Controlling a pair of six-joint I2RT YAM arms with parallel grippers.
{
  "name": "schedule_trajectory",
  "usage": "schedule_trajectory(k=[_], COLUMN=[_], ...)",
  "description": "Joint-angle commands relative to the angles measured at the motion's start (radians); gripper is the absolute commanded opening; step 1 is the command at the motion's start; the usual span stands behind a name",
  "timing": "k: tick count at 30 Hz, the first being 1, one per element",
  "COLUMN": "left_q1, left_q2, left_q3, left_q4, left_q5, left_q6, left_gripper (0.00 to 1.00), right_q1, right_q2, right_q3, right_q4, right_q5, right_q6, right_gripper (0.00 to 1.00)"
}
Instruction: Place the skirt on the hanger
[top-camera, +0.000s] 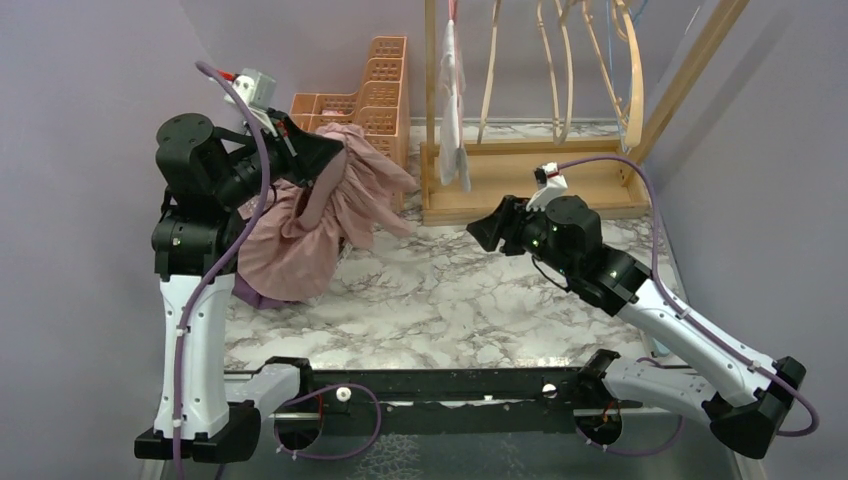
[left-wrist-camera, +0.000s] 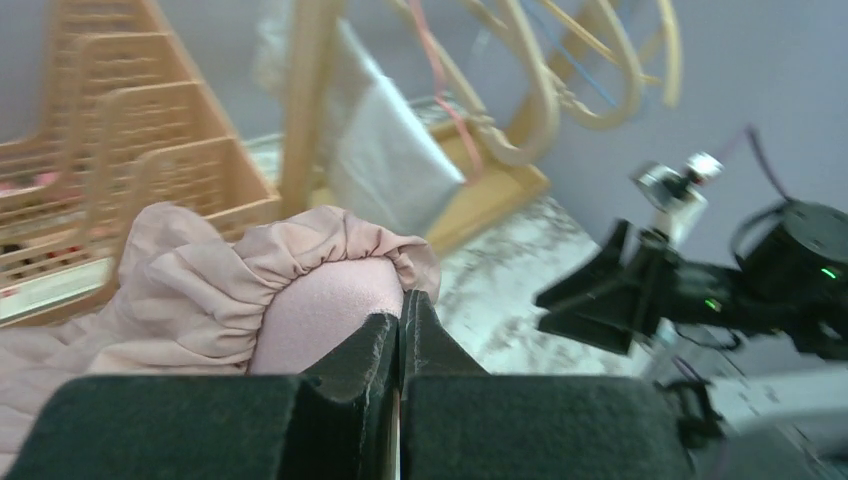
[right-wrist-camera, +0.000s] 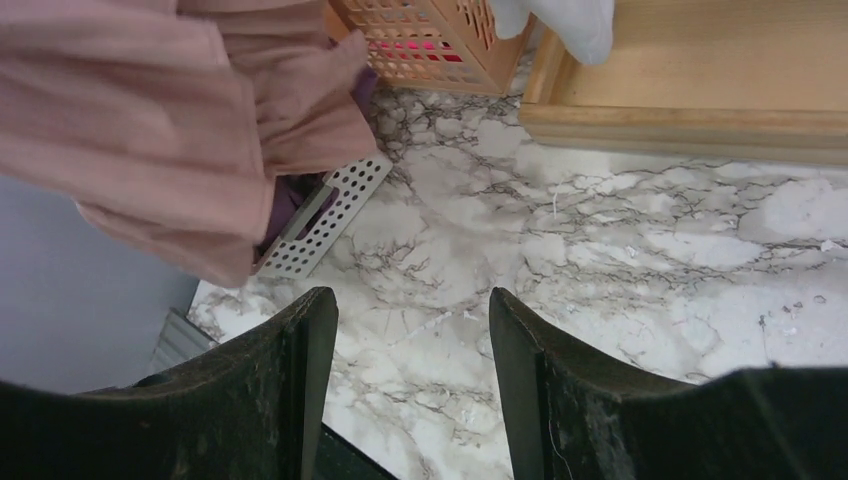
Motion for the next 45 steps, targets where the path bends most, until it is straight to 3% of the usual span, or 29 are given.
schedule_trajectory(k=[1, 6, 12, 15, 16, 18, 19, 24, 33, 37, 45], left_q1=[-0.062, -0.227, -0.513, -0.590, -0.592, -0.575, -0.568, -0.562, -0.561, -0.562, -0.568], left_q2=[-0.007, -0.011, 0.091, 0.179, 0.215, 0.275, 0.299, 0.307, 0.202, 0.132, 0.055], left_q3=[-0.109, -0.297, -0.496, -0.570, -0.585, -0.580, -0.571, -0.529, -0.613, -0.698, -0.849], left_q4=[0.234, 0.347, 0.391, 0.454, 0.454, 0.401, 0.382, 0.308, 0.040, 0.026, 0.086], left_q5=[0.330, 0.301, 0.044, -0.045, -0.072, -0.130, -0.137, -0.183, -0.421, -0.409, -0.302], left_q6=[-0.145, -0.252, -0.271, -0.319, -0.344, -0.374, -0.372, -0.317, -0.222, -0.247, -0.287], left_gripper=[0.00, 0.00, 0.00, 0.01, 0.05, 0.30, 0.36, 0.52, 0.49, 0.47, 0.45], right_q1=[0.004, 0.005, 0.004, 0.004, 0.004, 0.004, 0.004, 0.004, 0.004, 0.006, 0.012], right_q2=[-0.034, -0.070, -0.067, -0.055, -0.051, -0.043, -0.040, -0.008, 0.158, 0.244, 0.401], right_q3=[0.020, -0.019, -0.050, -0.062, -0.065, -0.071, -0.074, -0.100, -0.093, -0.116, -0.120], right_q4=[-0.055, -0.081, -0.179, -0.223, -0.238, -0.259, -0.266, -0.241, -0.166, -0.146, -0.103], right_q5=[0.088, 0.136, 0.203, 0.221, 0.224, 0.223, 0.218, 0.109, -0.192, -0.309, -0.318], right_q6=[0.029, 0.071, 0.162, 0.192, 0.201, 0.211, 0.210, 0.138, -0.036, -0.080, -0.095], right_gripper=[0.61, 0.61, 0.61, 0.61, 0.61, 0.61, 0.62, 0.65, 0.63, 0.58, 0.51])
